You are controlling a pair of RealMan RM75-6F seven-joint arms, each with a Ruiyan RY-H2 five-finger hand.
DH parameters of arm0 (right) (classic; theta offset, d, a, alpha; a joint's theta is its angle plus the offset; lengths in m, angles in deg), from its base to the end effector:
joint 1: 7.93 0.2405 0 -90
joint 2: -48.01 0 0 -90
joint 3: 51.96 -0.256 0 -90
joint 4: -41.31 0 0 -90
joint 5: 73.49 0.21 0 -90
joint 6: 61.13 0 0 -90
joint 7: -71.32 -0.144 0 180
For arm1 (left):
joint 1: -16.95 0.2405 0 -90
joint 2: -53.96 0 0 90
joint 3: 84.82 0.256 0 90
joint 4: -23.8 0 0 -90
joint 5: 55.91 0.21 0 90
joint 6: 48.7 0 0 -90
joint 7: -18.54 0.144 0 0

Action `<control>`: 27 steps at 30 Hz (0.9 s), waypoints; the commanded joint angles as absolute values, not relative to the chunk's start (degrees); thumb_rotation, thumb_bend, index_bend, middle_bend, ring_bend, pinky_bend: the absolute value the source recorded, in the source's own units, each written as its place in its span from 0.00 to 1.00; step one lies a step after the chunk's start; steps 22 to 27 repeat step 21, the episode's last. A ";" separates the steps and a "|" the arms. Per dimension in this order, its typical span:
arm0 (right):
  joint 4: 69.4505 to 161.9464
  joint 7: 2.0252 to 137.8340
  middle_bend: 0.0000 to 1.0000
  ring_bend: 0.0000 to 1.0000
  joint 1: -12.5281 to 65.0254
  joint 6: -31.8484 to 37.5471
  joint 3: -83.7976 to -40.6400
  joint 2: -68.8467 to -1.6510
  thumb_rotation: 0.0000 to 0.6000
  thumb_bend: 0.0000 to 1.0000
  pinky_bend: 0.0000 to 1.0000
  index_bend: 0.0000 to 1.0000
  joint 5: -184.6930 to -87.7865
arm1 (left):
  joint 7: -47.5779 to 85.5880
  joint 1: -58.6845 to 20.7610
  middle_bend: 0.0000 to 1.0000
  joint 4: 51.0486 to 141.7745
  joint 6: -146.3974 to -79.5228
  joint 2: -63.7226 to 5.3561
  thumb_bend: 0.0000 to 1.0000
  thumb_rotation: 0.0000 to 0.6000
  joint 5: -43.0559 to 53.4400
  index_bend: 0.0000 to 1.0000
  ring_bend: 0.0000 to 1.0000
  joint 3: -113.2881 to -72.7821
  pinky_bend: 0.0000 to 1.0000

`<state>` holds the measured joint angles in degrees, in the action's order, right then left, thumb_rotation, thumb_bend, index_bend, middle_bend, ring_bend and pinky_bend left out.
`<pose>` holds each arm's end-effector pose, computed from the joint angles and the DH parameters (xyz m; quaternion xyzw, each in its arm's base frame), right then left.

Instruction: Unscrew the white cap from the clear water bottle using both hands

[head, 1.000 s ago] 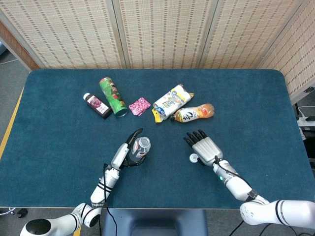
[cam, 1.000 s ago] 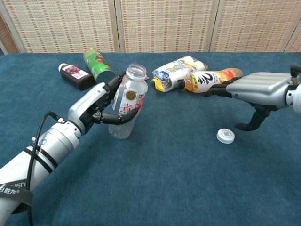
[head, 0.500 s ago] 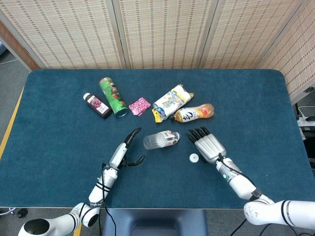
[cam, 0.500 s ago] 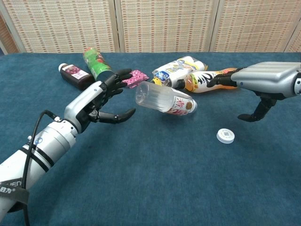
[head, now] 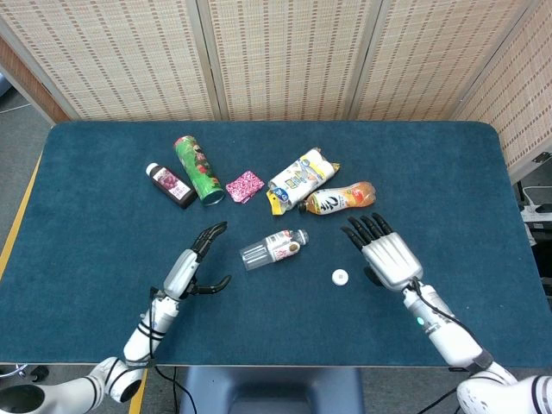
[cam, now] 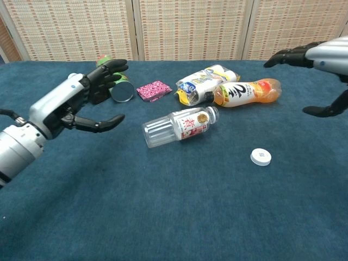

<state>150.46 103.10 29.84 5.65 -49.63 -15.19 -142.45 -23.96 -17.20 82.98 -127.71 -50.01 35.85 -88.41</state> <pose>-0.1787 -0.2808 0.0936 0.7867 -0.2645 0.2881 0.4777 -0.1746 0.3044 -0.0408 -0.5603 -0.5017 -0.6323 0.1860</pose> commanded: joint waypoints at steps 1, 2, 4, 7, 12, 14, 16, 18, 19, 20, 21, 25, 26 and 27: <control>152.81 98.23 0.00 0.00 23.17 12.51 -46.22 -10.03 1.00 0.29 0.00 0.00 -149.52 | -15.65 -13.66 0.00 92.62 -129.30 -40.06 0.34 1.00 37.80 0.00 0.00 -84.40 0.00; 152.75 97.55 0.00 0.00 22.25 13.44 -45.85 -9.55 1.00 0.29 0.00 0.00 -150.20 | -14.51 -13.20 0.00 93.69 -129.47 -38.86 0.34 1.00 37.97 0.00 0.00 -83.90 0.00; 152.64 96.77 0.00 0.00 21.30 14.39 -45.52 -9.12 1.00 0.29 0.00 0.00 -150.82 | -13.23 -12.73 0.00 94.68 -129.59 -37.63 0.35 1.00 38.17 0.00 0.00 -83.31 0.00; 151.43 93.31 0.00 0.00 17.34 18.15 -44.15 -7.99 1.00 0.28 0.00 0.00 -152.50 | -6.43 -10.88 0.00 96.79 -129.98 -32.60 0.37 1.00 39.62 0.00 0.00 -80.41 0.00; 139.08 83.63 0.00 0.00 3.13 33.07 -41.83 -13.95 1.00 0.27 0.00 0.00 -155.24 | 15.74 -1.74 0.00 98.86 -137.02 -25.45 0.37 1.00 40.13 0.00 0.00 -76.02 0.00; 135.59 82.87 0.00 0.00 -0.36 36.22 -41.90 -16.51 1.00 0.27 0.00 0.00 -155.41 | 17.74 0.76 0.00 98.10 -140.31 -26.03 0.37 1.00 40.05 0.00 0.00 -76.43 0.00; 134.85 82.94 0.00 0.00 -1.20 37.42 -41.36 -16.23 1.00 0.27 0.00 0.00 -158.40 | 19.92 1.62 0.00 97.15 -141.00 -26.19 0.37 1.00 40.41 0.00 0.00 -76.50 0.00; 134.13 80.45 0.00 0.00 -2.32 39.93 -42.02 -16.46 1.00 0.27 0.00 0.00 -161.13 | 19.10 2.06 0.00 97.61 -140.82 -25.46 0.37 1.00 40.71 0.00 0.00 -76.25 0.00; 133.79 79.92 0.00 0.00 -2.84 40.41 -42.32 -16.56 1.00 0.27 0.00 0.00 -161.70 | 18.50 2.23 0.00 97.77 -140.58 -25.24 0.37 1.00 40.54 0.00 0.00 -76.39 0.00; 133.59 79.72 0.00 0.00 -3.08 40.42 -42.51 -16.65 1.00 0.27 0.00 0.00 -162.05 | 18.48 2.37 0.00 97.79 -140.38 -25.15 0.37 1.00 40.32 0.00 0.00 -76.58 0.00; 133.37 79.58 0.00 0.00 -3.21 40.15 -42.66 -16.69 1.00 0.27 0.00 0.00 -162.32 | 18.68 2.51 0.00 97.70 -140.24 -25.14 0.37 1.00 40.13 0.00 0.00 -76.82 0.00; 133.37 79.58 0.00 0.00 -3.21 40.15 -42.66 -16.69 1.00 0.27 0.00 0.00 -162.32 | 18.68 2.51 0.00 97.70 -140.24 -25.14 0.37 1.00 40.13 0.00 0.00 -76.82 0.00; 133.37 79.58 0.00 0.00 -3.21 40.15 -42.66 -16.69 1.00 0.27 0.00 0.00 -162.32 | 18.68 2.51 0.00 97.70 -140.24 -25.14 0.37 1.00 40.13 0.00 0.00 -76.82 0.00; 133.37 79.58 0.00 0.00 -3.21 40.15 -42.66 -16.69 1.00 0.27 0.00 0.00 -162.32 | 18.68 2.51 0.00 97.70 -140.24 -25.14 0.37 1.00 40.13 0.00 0.00 -76.82 0.00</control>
